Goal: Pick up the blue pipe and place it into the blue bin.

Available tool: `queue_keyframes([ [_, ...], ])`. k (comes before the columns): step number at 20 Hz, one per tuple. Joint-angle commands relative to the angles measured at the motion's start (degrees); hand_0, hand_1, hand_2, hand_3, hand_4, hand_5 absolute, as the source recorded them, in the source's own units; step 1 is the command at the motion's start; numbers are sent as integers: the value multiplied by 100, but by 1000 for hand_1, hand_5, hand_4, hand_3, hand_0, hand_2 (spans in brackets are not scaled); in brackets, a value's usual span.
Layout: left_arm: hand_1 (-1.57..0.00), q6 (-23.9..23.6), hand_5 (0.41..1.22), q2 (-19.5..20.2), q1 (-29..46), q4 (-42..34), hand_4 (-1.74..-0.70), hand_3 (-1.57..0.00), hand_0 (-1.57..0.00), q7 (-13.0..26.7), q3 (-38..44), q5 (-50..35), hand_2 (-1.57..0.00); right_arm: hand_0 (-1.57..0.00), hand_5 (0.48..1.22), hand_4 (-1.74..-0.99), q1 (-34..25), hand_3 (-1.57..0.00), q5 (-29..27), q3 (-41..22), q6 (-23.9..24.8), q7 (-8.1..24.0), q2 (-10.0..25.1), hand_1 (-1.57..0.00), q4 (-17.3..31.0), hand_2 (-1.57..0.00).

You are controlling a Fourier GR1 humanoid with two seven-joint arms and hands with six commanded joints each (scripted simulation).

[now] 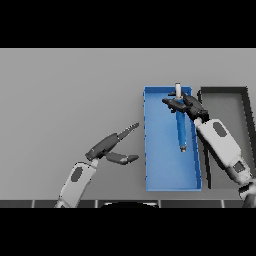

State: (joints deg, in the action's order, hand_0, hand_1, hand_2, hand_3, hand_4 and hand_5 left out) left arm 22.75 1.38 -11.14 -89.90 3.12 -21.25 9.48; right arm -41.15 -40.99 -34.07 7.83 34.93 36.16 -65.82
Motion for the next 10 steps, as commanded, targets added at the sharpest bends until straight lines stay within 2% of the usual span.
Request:
queue_keyframes([
  [1,1,6,494,26,37,-21,-924,1,1,-6,-3,1,1,-354,1010,-1279,-67,-95,191,-331,-150,2,193,-335,-142,-323],
  [3,1,2,496,22,37,-6,-926,1,1,-42,12,-17,1,-227,913,-1233,-104,-60,311,-681,-330,2,403,-214,-341,-206],
  [5,1,3,496,32,132,-38,-927,1,1,-81,-32,7,1,-145,837,-1205,-261,-38,136,-1082,-448,2,605,-137,-346,-132],
  [10,1,6,496,23,128,-38,-931,1,1,-34,-27,-8,1,-47,747,-1125,-453,-12,88,-1452,-542,2,719,-44,-334,-42],
])
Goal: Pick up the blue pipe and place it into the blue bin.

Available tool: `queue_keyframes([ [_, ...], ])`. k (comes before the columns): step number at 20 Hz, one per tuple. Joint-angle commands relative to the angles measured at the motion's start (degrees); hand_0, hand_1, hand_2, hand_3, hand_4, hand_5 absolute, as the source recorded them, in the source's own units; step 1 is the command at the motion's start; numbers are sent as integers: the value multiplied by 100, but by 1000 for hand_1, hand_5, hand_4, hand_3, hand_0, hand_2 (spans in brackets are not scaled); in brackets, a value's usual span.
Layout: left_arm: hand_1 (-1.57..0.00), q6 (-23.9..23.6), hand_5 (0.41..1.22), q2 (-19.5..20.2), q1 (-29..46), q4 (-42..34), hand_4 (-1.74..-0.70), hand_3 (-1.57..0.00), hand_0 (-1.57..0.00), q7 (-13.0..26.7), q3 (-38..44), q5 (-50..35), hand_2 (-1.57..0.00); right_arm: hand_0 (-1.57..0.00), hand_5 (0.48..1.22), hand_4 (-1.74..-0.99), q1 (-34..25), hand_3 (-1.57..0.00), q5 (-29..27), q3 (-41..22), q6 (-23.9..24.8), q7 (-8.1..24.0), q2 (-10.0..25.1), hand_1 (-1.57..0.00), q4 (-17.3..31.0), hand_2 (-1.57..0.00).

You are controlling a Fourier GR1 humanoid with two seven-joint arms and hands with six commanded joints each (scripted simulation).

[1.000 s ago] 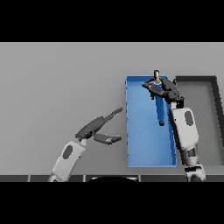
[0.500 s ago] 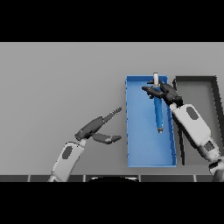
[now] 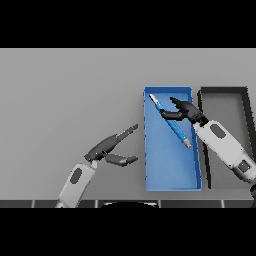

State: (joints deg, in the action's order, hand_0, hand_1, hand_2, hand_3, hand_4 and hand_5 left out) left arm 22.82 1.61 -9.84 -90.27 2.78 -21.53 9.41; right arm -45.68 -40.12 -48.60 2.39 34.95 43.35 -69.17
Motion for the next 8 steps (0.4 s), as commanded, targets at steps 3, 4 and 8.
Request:
queue_keyframes([
  [3,1,38,495,57,20,28,-931,1,1,-58,5,5,1,-23,718,-1095,6,-6,7,-66,-72,-45,56,-22,-107,-21],
  [4,1,17,495,47,-47,33,-930,1,1,-29,35,0,1,-19,714,-1084,-44,-4,45,-85,-122,-19,80,-17,-105,-17],
  [8,1,-11,495,40,51,-72,-930,1,1,-55,-34,41,1,-19,714,-1084,-24,-4,43,-109,-266,-75,127,-17,-135,-17],
])
